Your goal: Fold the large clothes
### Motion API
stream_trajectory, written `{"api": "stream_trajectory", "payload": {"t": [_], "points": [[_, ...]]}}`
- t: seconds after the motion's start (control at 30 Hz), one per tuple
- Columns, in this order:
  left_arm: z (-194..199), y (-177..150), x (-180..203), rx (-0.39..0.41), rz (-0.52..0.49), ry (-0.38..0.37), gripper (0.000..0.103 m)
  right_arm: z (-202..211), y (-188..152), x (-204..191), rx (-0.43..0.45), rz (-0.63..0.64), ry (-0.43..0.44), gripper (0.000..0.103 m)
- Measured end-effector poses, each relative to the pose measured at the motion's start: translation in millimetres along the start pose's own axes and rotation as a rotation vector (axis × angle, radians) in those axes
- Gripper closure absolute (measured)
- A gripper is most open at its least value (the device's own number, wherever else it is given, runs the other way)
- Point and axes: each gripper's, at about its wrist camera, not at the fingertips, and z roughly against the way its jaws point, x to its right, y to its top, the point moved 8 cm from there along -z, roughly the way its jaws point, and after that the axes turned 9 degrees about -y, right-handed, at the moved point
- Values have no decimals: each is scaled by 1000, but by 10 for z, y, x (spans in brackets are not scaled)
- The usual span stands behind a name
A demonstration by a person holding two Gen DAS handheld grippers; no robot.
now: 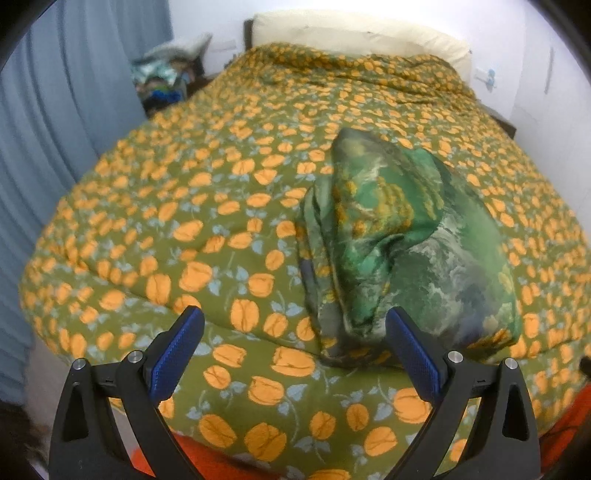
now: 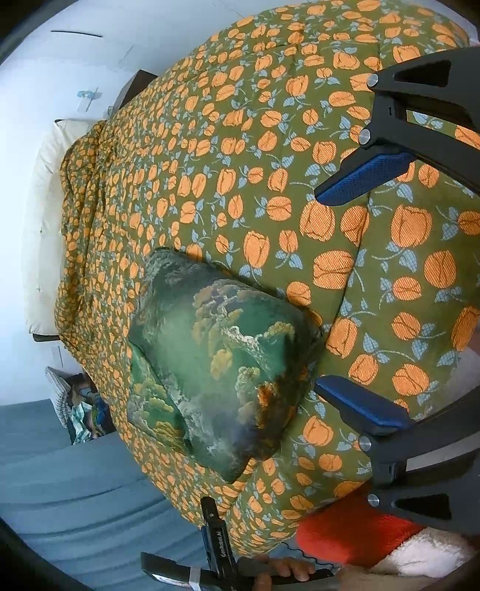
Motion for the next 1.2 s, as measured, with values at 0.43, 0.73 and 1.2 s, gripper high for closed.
{"api": "stream_trajectory", "payload": {"t": [0.43,0.73,1.2], "points": [[-55,-30,-47,-22,15,-34,4,-26,5,-43,-15,-46,42,10],[-38,21,28,-6,-39,8,4,-38,13,-50,-12,-71,87,10],[-118,38,-18,-16,-59,17,4,-116,-3,-156,-31,-48,86,10]]}}
